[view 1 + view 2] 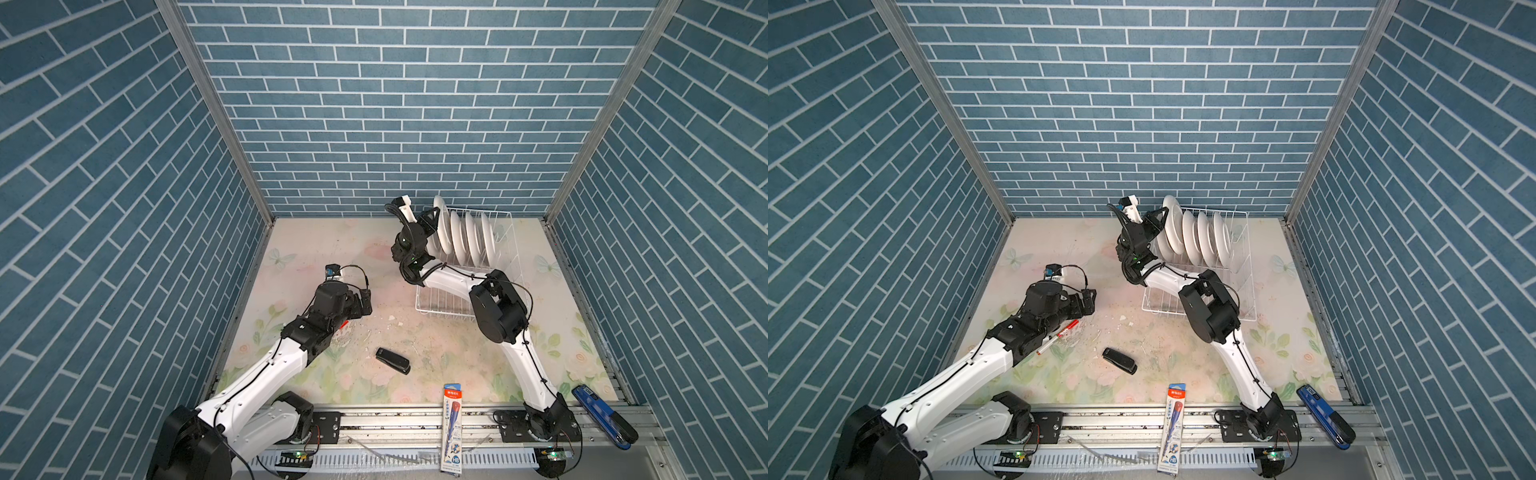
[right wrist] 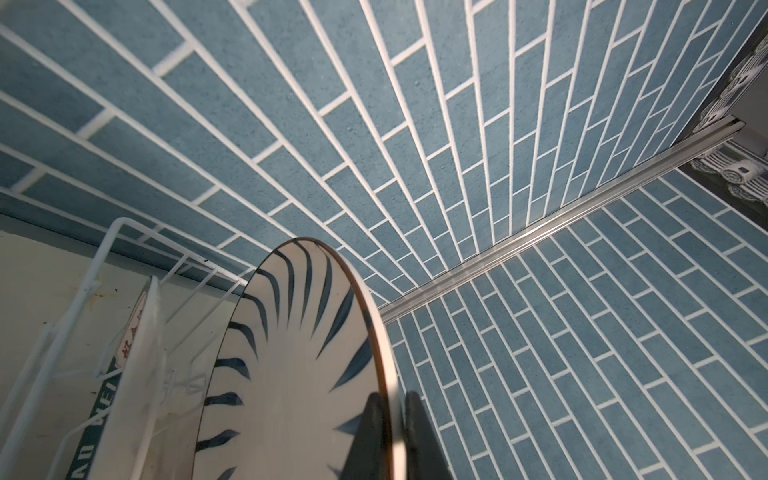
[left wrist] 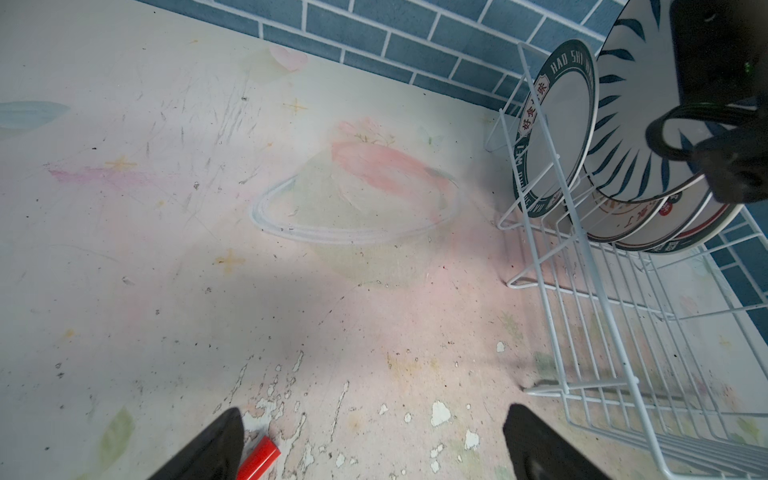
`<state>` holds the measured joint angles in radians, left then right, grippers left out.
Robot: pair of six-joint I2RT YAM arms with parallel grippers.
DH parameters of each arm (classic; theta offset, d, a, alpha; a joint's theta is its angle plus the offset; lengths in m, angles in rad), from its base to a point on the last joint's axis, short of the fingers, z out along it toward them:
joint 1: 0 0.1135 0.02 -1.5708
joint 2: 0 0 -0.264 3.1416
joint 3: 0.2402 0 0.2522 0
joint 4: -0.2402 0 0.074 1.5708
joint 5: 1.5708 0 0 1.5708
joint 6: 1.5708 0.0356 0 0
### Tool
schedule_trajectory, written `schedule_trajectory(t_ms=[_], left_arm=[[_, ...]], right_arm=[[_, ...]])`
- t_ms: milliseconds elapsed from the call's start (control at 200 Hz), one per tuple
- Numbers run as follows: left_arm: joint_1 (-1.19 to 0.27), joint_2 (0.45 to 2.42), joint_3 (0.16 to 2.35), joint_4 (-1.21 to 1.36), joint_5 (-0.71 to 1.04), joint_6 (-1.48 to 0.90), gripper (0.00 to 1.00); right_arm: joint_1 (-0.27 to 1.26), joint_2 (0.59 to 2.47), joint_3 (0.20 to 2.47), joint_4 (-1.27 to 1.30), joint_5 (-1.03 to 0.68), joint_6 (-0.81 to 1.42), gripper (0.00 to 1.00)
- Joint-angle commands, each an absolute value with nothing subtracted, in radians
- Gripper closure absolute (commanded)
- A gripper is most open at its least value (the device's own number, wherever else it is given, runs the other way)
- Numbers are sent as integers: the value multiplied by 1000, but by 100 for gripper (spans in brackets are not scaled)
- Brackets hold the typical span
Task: Unload the plates from the dish rack
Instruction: 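Close the right gripper on the blue-striped plate rim and start lifting, then lift the blue-striped plate up out of the rack with the right gripper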
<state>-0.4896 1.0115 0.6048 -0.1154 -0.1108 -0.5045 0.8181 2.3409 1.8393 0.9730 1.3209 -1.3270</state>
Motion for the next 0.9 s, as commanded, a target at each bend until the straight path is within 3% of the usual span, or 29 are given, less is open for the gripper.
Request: schedule_trajectory(t_ms=[0,895], left_arm=[[-494,1009,615,-135,-120,-498,0],[-495,1003,630,-172,-136,-494,0]], right_arm=[[837,2251,1909,1078,1258,-1350,100],[896,2228,1945,1225,1203,-1541,100]])
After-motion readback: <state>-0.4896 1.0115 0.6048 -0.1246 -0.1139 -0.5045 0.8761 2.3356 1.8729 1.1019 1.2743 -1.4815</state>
